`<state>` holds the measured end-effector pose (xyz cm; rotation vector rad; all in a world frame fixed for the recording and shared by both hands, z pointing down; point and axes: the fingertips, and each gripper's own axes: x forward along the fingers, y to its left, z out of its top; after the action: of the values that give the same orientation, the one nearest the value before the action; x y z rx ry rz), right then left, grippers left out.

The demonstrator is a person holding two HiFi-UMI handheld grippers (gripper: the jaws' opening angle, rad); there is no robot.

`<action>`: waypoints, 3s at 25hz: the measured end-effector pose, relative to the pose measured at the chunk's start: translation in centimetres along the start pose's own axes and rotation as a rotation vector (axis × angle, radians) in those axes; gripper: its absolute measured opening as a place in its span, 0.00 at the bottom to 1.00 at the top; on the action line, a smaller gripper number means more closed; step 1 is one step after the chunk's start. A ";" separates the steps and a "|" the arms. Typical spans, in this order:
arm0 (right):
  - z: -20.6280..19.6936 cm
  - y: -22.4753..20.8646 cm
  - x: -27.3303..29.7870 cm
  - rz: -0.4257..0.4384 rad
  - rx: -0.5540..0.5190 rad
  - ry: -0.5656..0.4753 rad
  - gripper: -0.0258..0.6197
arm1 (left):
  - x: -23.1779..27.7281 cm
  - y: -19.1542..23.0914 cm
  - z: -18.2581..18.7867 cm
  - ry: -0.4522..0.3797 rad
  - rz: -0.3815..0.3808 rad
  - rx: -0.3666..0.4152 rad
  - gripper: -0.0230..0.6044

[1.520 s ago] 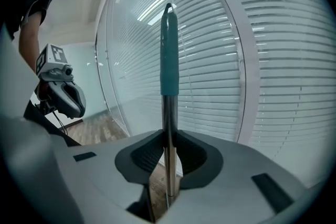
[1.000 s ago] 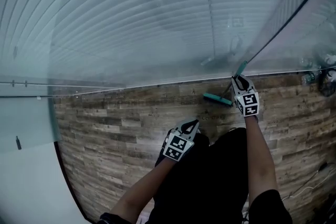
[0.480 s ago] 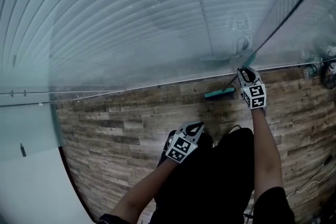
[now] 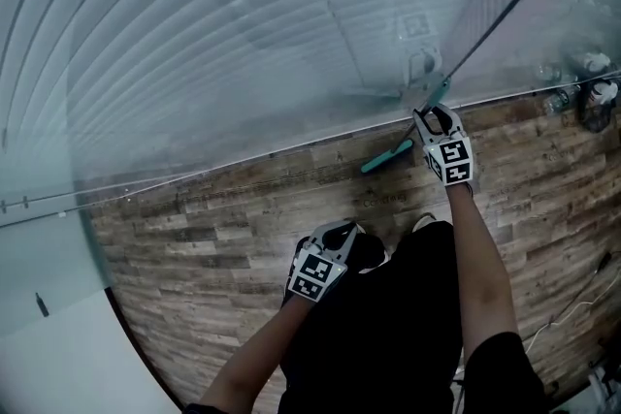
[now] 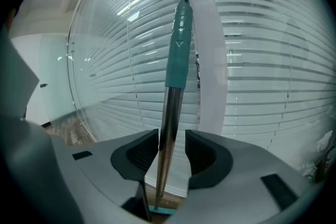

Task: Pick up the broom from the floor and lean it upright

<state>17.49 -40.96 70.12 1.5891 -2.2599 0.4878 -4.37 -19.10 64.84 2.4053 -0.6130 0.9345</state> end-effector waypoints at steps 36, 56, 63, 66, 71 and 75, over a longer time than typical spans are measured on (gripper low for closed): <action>22.7 14.8 -28.6 -0.058 0.098 -0.180 0.15 | -14.3 -7.6 19.4 -0.357 -0.089 -0.007 0.07; 41.7 18.5 -36.2 0.210 0.052 -0.569 0.07 | -24.6 -12.4 36.7 -0.808 0.055 0.195 0.07; 41.6 18.2 -36.9 0.162 -0.055 -0.575 0.07 | -25.2 -14.4 38.3 -0.842 0.064 0.217 0.07; 41.8 18.3 -37.4 0.156 -0.068 -0.594 0.07 | -25.4 -15.0 38.3 -0.854 0.070 0.221 0.07; 41.7 18.5 -37.8 0.139 -0.109 -0.586 0.07 | -26.0 -15.2 38.1 -0.866 0.089 0.206 0.07; 41.2 18.5 -38.2 0.125 -0.115 -0.567 0.07 | -26.2 -15.4 37.6 -0.868 0.099 0.192 0.07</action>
<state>9.18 -22.33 14.66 1.6888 -2.7440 -0.0863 5.36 -22.80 17.65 2.9309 -0.9707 -0.0894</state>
